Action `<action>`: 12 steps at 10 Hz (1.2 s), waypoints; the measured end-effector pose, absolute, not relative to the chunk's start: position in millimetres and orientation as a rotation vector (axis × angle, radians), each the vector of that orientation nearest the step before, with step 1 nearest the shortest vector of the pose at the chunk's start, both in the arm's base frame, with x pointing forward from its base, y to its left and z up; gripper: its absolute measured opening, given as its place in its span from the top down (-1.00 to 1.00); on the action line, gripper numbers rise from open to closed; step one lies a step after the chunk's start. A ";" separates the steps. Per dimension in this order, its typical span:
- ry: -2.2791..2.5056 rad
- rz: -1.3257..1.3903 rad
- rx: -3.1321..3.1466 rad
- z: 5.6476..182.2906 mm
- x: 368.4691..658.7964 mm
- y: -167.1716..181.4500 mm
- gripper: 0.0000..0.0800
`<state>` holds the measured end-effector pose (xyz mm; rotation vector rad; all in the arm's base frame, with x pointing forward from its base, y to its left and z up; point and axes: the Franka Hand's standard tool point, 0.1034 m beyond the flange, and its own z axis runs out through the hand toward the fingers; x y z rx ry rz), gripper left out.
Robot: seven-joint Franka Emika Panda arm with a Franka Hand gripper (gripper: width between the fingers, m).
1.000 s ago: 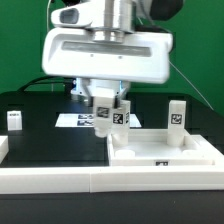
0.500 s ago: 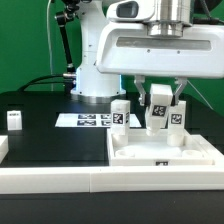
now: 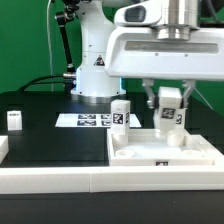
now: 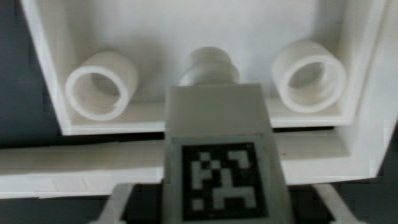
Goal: Assemble square table
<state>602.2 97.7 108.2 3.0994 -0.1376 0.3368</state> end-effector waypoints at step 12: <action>-0.041 0.846 3.030 102.0 613.5 127.8 0.28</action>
Offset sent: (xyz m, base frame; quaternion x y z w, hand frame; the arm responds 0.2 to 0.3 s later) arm 0.0000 0.0000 0.0000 0.0000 0.0650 0.0000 0.9979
